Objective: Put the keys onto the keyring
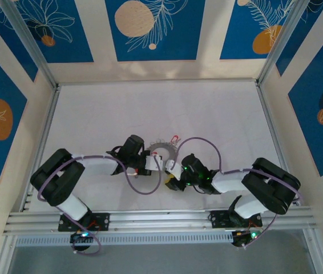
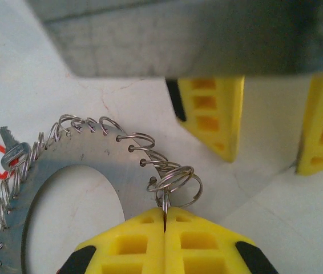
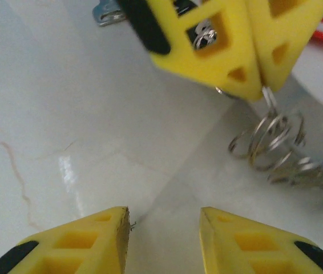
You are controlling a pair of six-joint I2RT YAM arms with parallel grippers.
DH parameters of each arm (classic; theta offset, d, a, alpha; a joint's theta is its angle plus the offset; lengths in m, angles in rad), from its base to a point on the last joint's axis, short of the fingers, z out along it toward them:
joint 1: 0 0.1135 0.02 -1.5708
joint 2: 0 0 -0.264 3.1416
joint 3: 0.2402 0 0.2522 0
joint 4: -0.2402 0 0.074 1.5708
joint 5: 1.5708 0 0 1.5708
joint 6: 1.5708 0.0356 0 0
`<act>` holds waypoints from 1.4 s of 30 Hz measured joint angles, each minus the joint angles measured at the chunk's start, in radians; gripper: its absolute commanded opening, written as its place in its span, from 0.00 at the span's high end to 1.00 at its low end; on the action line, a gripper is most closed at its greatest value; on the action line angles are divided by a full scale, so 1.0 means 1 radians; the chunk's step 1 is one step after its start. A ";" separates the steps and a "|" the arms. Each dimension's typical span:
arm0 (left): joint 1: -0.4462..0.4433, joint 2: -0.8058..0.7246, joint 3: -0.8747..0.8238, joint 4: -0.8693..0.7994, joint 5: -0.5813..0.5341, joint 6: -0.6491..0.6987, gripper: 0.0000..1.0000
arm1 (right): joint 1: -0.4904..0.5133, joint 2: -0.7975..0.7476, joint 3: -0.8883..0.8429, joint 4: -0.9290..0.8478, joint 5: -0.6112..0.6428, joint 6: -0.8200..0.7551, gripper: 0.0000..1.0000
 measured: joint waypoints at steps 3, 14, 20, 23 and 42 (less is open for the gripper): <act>0.000 0.003 0.000 0.012 0.021 -0.014 1.00 | 0.002 0.035 -0.006 0.087 0.058 -0.029 0.71; 0.002 0.003 0.000 0.042 0.052 -0.030 1.00 | 0.001 0.052 -0.064 0.280 0.116 -0.173 0.74; 0.006 -0.005 -0.005 0.056 0.052 -0.031 1.00 | 0.000 0.051 -0.080 0.328 0.132 -0.198 0.75; 0.011 -0.011 -0.017 0.070 0.052 -0.031 1.00 | 0.000 0.039 -0.098 0.358 0.127 -0.215 0.74; 0.067 -0.101 -0.067 0.087 0.085 -0.007 1.00 | 0.036 -0.143 -0.113 0.309 0.037 -0.375 0.68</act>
